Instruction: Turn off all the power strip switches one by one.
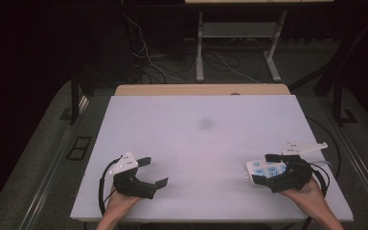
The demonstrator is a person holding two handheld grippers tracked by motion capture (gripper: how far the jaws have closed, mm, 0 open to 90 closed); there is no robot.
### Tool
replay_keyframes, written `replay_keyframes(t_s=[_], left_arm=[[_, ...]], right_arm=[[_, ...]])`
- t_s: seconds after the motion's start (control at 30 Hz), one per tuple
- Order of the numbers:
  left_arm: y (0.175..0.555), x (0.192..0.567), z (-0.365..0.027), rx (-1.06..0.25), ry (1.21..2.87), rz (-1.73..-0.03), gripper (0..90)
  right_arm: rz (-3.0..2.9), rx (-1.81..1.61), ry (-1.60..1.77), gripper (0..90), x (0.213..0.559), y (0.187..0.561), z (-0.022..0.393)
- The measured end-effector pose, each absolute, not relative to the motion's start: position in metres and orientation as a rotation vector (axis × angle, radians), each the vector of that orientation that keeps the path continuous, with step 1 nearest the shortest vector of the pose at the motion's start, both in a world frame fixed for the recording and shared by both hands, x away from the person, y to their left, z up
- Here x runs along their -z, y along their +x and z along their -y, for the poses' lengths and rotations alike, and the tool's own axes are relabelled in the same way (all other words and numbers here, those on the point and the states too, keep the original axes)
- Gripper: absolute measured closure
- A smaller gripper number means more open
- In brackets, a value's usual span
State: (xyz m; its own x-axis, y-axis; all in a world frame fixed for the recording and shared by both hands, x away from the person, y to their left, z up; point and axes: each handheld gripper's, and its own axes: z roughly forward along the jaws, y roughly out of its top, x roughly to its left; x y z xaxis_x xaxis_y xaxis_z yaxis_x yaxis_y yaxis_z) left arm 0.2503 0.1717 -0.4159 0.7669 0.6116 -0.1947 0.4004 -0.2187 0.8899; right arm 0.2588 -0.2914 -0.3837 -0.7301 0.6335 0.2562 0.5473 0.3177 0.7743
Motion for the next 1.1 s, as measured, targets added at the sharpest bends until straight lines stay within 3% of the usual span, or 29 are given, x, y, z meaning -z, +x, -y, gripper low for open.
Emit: replay_keyframes(t_s=[1.03, 1.1], left_arm=[[0.251, 0.417, -0.170, -0.230, 1.850, -0.784, 0.8], [0.251, 0.417, -0.170, -0.231, 1.849, -0.785, 0.8]], right_arm=[[-2.670, -1.189, 1.071, 0.5, 0.385, 0.287, 0.292], [-2.682, -1.171, 1.054, 7.8, 0.385, 0.288, 0.292]])
